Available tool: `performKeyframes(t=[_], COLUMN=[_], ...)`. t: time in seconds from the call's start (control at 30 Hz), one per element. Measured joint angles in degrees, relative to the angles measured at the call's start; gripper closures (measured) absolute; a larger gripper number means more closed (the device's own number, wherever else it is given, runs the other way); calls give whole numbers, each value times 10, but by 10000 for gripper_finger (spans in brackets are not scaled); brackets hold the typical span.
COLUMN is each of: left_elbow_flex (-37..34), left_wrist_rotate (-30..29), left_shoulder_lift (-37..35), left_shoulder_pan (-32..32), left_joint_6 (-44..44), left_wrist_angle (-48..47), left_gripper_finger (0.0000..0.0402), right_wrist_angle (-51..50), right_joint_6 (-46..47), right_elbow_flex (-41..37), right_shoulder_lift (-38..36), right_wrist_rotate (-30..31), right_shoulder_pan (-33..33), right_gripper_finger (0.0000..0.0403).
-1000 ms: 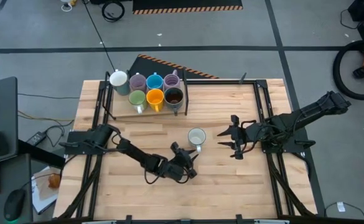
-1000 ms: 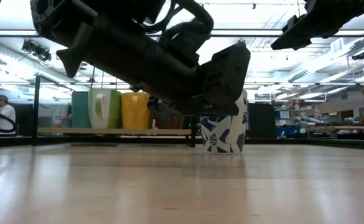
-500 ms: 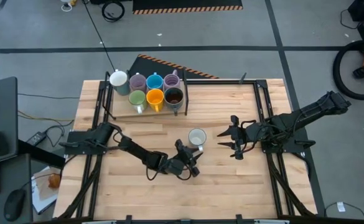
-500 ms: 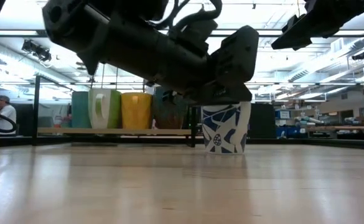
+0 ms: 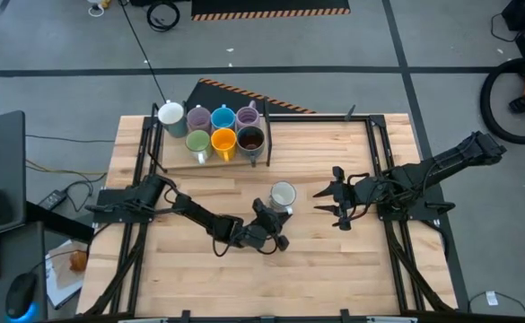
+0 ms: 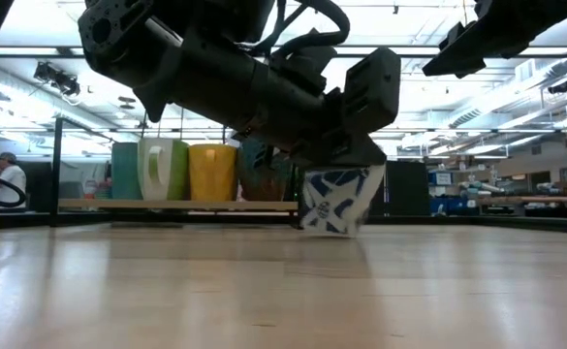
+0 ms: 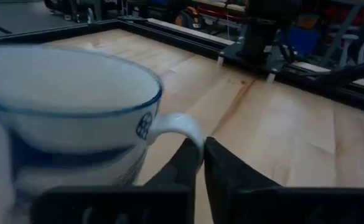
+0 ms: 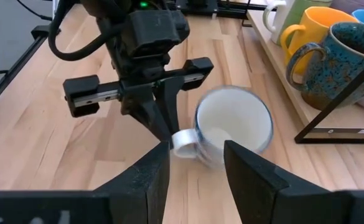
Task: Place coffee mugs
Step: Put the blue patterned mug on the shelf
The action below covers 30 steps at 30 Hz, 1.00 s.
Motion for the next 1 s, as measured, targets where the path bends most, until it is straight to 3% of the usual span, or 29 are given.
performKeyframes(t=[0.33,0.77,1.0], left_elbow_flex=[0,-1,-1], left_wrist_rotate=[-2,12,-27], left_shoulder_lift=[-8,-125,-177], left_shoulder_pan=[-24,-52,-65], left_joint_6=[32,58,20], left_wrist_angle=[-14,-255,-377], left_gripper_finger=[385,385,385], right_wrist_angle=[-1,-1,-1], right_joint_6=[0,0,0], right_elbow_flex=[0,0,0], right_shoulder_lift=[0,0,0], right_wrist_rotate=[0,-14,-14], right_shoulder_pan=[0,0,0], right_gripper_finger=[245,245,245])
